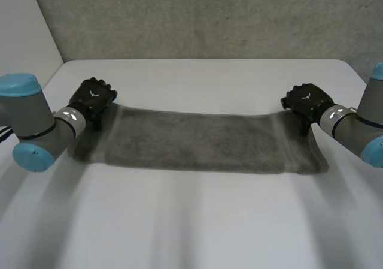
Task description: Fold the towel.
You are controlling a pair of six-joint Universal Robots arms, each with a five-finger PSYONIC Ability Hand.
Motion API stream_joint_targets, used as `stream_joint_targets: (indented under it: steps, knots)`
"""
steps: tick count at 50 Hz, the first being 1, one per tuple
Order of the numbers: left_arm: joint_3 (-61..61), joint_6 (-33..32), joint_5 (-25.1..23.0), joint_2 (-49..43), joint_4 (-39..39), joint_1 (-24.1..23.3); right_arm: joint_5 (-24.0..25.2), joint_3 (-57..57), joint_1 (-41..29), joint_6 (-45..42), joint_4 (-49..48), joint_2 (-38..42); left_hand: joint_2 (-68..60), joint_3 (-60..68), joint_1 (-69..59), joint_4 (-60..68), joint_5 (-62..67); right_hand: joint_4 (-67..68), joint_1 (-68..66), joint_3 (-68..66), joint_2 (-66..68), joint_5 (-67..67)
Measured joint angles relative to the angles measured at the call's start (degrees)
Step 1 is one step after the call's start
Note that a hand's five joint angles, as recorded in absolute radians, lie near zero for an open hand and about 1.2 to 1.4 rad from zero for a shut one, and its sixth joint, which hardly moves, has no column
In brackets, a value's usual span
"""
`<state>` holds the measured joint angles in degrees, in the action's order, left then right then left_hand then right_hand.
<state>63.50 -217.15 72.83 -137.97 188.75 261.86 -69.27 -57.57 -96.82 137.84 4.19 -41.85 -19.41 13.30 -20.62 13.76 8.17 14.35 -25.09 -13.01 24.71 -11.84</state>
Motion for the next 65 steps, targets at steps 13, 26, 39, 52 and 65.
stream_joint_targets:
  steps: [13,26,39,52,65]
  knots:
    - [3.3,0.3,7.1,7.0,0.0,-0.6,-2.7,-5.5,-1.6,6.2,-10.9,-10.9,4.6,0.0,3.9,0.0,-4.7,0.0,11.4,0.0,-10.5,8.2]
    - [22.4,8.1,6.2,23.8,1.5,-0.6,-1.7,-28.8,0.9,15.0,-5.6,-30.1,4.6,0.0,3.9,0.0,-4.7,0.0,11.7,0.0,-10.5,8.2]
    - [38.4,19.4,3.6,31.7,11.0,-0.5,2.1,-40.1,6.3,12.1,-2.2,-27.1,4.6,0.0,3.9,0.0,-4.7,0.0,11.0,0.0,-10.2,7.9]
    - [39.1,19.9,3.6,31.6,12.0,-0.6,4.8,-39.1,8.3,10.6,-12.5,-17.5,4.6,0.0,3.9,0.0,-4.7,0.0,-24.4,0.0,26.0,-28.7]
    - [39.2,19.9,3.7,31.6,12.1,-0.7,5.4,-37.7,12.1,10.0,-12.2,-17.6,4.6,0.0,3.9,0.0,-4.7,0.0,-49.5,0.0,48.9,-54.8]
